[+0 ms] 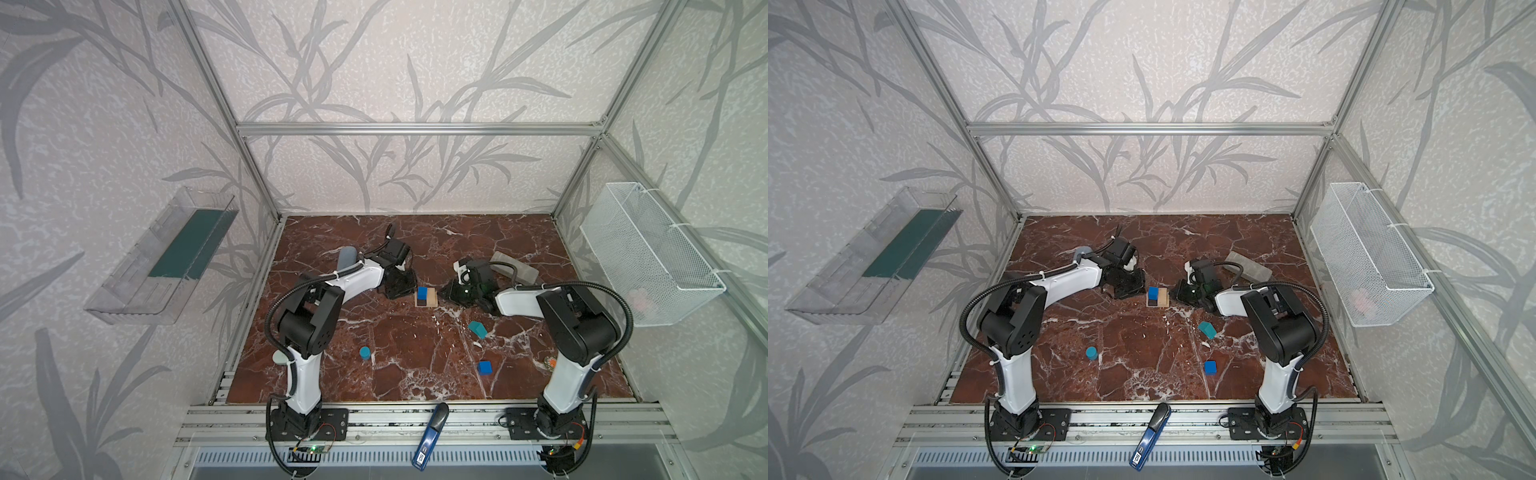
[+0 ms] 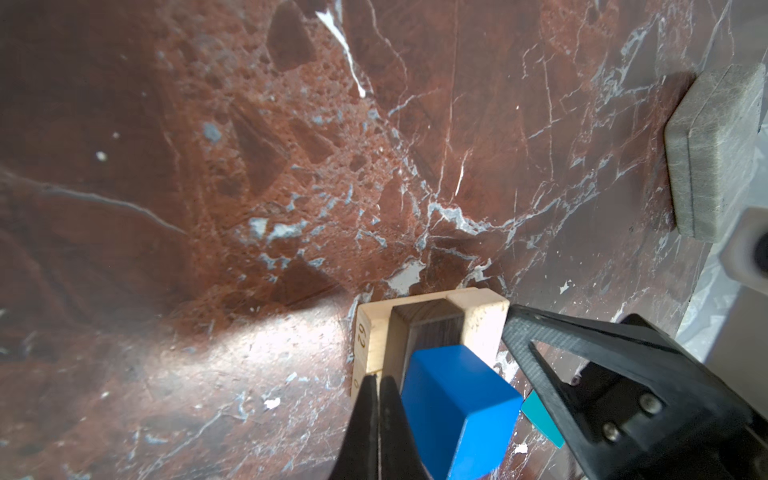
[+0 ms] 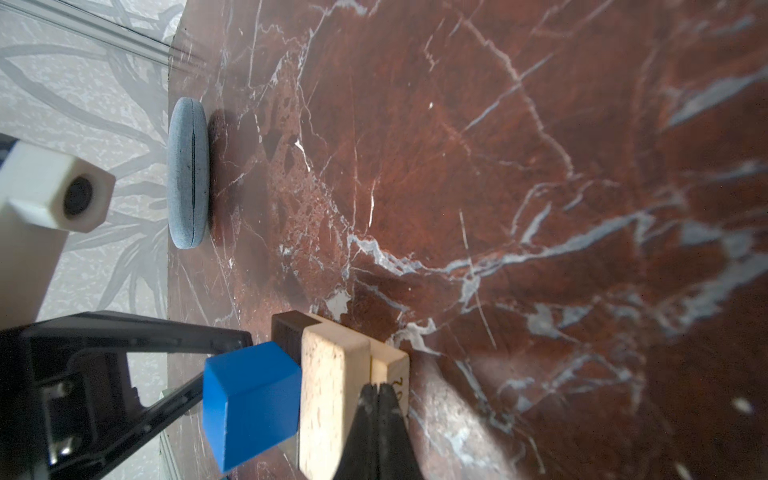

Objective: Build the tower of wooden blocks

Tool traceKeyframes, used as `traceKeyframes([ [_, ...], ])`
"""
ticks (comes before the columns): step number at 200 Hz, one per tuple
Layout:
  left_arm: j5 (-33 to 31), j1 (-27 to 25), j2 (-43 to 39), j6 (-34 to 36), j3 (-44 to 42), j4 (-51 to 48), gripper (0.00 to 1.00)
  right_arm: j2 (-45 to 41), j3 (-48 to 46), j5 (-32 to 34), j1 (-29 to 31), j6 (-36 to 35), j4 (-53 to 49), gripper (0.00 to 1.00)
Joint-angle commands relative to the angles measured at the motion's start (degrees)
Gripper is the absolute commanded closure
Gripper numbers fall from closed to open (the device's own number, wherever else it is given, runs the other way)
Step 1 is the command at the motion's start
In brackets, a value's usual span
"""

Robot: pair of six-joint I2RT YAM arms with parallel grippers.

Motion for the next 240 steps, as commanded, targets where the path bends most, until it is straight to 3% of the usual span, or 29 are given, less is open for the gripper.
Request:
traceKeyframes([
  [1,-0.03,-0.39,-2.25,-0.33,-0.13,-0.54,1.00,-2.94,0.75,2.07,0.34,-1.44,-2.39,1.00],
  [240,0.08,-1.64,-3.14,-0.59,-0.65,-0.80,1.00,-2.78,0.55,1.99,0.34,-1.38,-2.62,1.00],
])
